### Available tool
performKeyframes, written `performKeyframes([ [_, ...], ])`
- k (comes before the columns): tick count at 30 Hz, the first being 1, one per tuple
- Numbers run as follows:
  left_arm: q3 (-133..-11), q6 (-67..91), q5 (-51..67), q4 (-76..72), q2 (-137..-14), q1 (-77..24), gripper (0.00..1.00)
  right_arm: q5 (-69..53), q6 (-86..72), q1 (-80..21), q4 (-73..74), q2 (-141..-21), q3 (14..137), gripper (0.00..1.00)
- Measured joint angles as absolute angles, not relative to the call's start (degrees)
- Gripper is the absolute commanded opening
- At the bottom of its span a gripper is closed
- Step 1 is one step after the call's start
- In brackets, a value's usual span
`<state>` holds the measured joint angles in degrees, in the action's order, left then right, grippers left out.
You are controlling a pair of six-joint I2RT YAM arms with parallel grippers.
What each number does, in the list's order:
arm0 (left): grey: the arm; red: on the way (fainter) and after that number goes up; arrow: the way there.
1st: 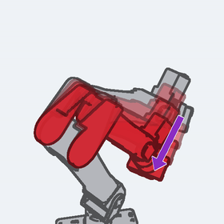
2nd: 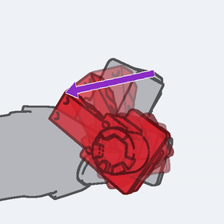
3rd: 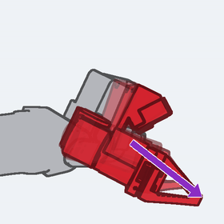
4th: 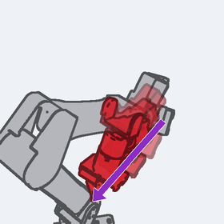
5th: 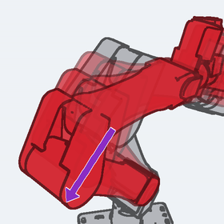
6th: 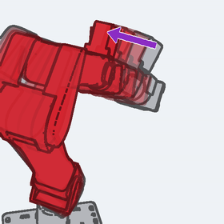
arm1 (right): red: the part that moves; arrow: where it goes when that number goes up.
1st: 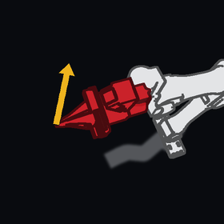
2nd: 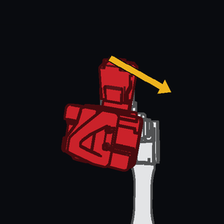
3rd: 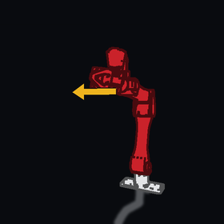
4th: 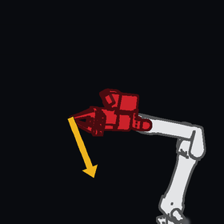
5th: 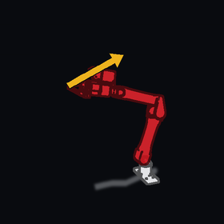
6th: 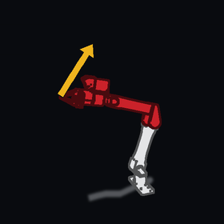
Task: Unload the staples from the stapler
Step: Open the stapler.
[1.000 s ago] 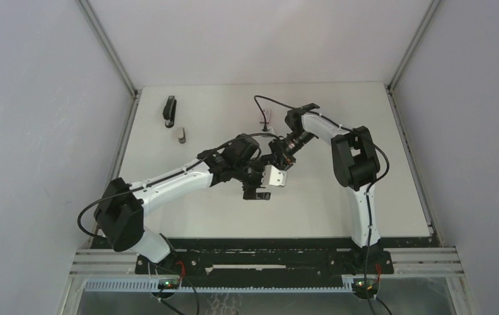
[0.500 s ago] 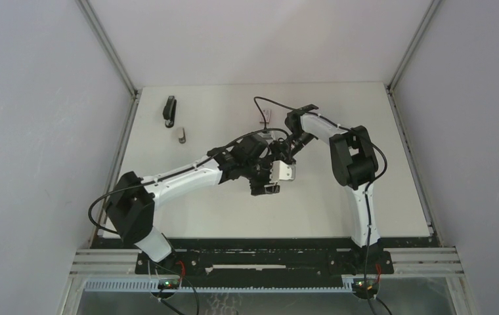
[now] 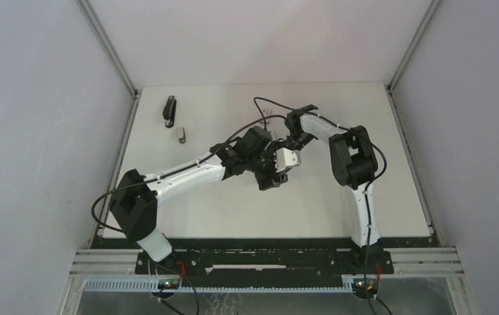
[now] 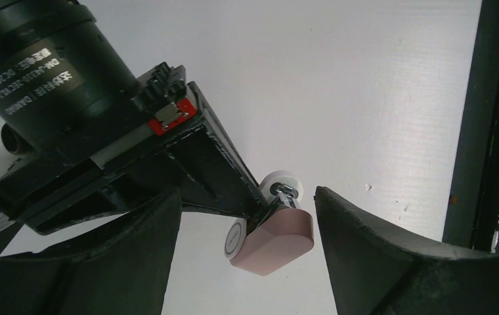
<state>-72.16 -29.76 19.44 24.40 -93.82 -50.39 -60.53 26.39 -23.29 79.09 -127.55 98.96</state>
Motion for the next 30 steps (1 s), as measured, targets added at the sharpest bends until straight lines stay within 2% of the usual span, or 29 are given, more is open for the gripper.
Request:
performKeyframes([
  [18, -72.6, -26.5, 14.8, 23.5, -94.0, -50.3, 0.74, -60.6, 27.2, -22.5, 78.9, -127.5, 99.0, 0.00],
  [30, -72.4, -26.4, 15.7, 24.4, -92.9, -48.6, 0.66, -60.6, 27.2, -21.7, 77.4, -127.5, 99.0, 0.00],
])
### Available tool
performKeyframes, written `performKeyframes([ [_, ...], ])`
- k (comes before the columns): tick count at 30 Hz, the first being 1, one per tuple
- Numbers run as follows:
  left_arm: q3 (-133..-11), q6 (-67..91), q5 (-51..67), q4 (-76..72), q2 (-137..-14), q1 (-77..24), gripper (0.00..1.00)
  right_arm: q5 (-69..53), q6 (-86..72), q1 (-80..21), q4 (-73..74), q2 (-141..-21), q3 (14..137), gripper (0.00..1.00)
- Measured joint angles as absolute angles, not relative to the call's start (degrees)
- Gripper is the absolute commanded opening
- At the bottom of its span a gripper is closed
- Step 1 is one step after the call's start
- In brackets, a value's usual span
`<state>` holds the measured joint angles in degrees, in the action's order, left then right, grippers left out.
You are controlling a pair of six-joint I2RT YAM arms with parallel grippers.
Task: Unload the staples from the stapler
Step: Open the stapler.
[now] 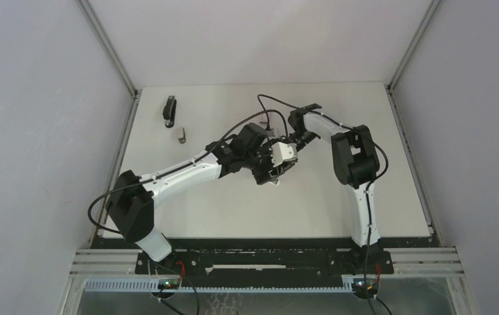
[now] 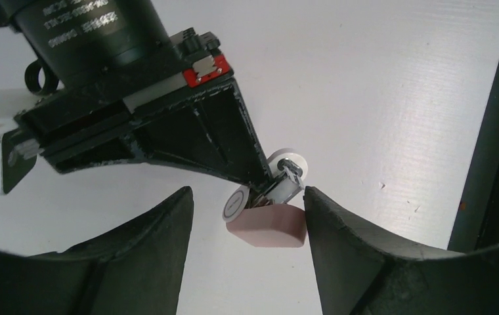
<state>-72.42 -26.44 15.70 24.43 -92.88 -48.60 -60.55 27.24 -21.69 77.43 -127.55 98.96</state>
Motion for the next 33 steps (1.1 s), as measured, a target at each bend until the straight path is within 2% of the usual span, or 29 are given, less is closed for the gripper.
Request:
performKeyframes([
  [18, -70.1, -26.1, 14.0, 25.9, -89.9, -39.6, 0.64, -61.3, 29.6, -20.8, 80.7, -127.5, 99.0, 0.00],
  [25, -70.1, -26.0, 14.3, 26.1, -88.8, -38.4, 0.80, -61.9, 29.3, -20.6, 81.0, -127.5, 99.0, 0.00],
  [30, -70.7, -26.0, 16.3, 27.1, -86.3, -35.7, 0.99, -61.9, 25.8, -19.3, 77.6, -126.5, 98.6, 0.00],
  [33, -70.8, -26.0, 17.4, 27.5, -84.6, -33.5, 1.00, -61.8, 22.8, -17.7, 74.7, -124.7, 97.8, 0.00],
])
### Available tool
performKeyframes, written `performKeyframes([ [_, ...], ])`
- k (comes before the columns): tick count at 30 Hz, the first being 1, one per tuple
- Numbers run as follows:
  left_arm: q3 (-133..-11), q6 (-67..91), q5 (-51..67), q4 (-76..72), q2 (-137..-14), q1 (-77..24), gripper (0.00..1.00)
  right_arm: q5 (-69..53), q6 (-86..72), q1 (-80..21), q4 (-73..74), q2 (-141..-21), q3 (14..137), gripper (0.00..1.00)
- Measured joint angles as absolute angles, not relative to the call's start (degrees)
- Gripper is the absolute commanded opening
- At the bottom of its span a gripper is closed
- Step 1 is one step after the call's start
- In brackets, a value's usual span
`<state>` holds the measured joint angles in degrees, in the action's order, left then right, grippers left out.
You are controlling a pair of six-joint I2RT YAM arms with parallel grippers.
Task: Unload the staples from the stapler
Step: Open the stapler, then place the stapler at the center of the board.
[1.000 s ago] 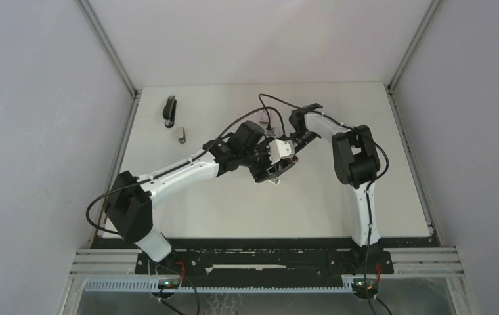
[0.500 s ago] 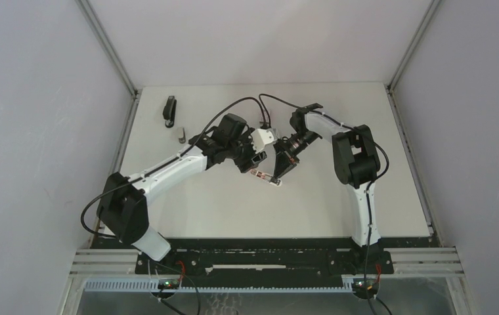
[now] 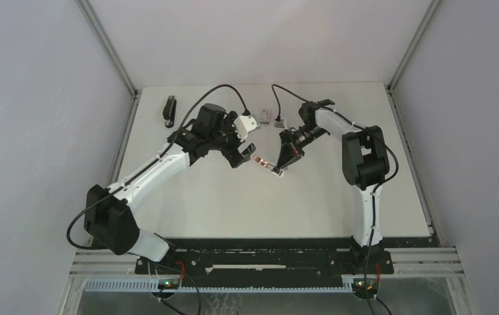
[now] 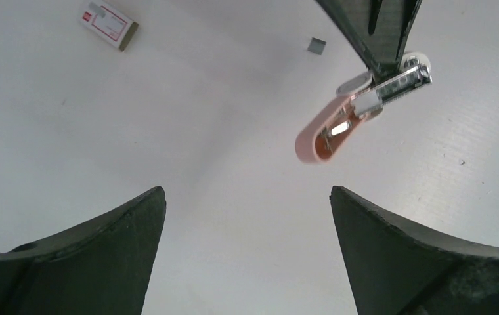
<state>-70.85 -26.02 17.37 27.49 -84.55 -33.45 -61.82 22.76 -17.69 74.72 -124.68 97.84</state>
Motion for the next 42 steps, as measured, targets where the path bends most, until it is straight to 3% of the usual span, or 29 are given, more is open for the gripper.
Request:
performKeyframes([
  [18, -63.7, -27.2, 30.7, 28.1, -75.5, -10.3, 1.00, -56.8, -3.9, -0.3, 50.0, -122.4, 96.2, 0.00],
  [32, -54.8, -34.9, 43.4, 34.3, -68.8, 6.4, 1.00, -49.1, -16.4, 4.4, 39.9, -135.2, 114.6, 0.00],
  [42, -53.1, -36.7, 48.3, 35.5, -68.6, 7.7, 1.00, -43.8, -23.4, 5.2, 31.6, -138.9, 116.0, 0.00],
])
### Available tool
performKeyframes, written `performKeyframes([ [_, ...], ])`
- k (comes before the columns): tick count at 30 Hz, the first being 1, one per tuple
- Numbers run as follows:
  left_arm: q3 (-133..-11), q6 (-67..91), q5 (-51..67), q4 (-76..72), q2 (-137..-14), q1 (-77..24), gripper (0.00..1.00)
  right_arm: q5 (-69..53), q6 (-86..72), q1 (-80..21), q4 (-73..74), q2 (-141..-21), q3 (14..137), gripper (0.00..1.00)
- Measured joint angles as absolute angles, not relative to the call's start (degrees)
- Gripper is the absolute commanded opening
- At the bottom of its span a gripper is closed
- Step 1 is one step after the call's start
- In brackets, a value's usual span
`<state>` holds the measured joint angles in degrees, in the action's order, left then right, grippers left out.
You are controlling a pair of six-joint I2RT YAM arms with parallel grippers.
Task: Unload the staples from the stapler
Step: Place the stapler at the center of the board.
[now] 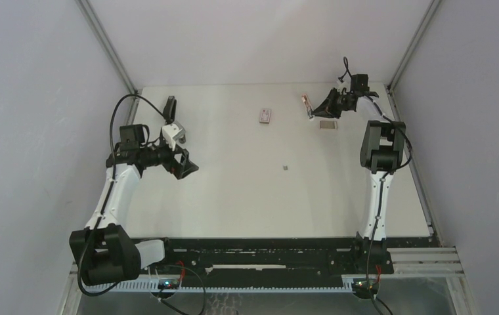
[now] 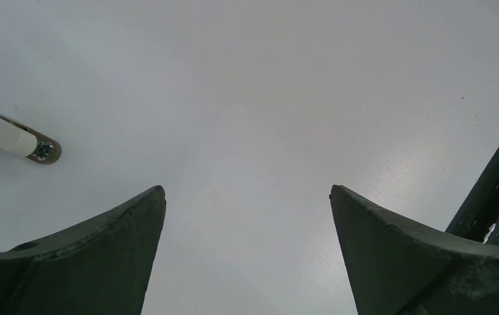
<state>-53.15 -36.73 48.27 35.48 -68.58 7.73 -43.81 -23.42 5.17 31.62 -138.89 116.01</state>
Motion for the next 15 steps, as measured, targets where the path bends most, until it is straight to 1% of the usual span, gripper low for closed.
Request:
performKeyframes([
  [15, -52.2, -37.1, 49.3, 35.3, -68.6, 8.6, 1.00, -42.0, -29.4, 5.3, 27.2, -145.5, 120.2, 0.00],
])
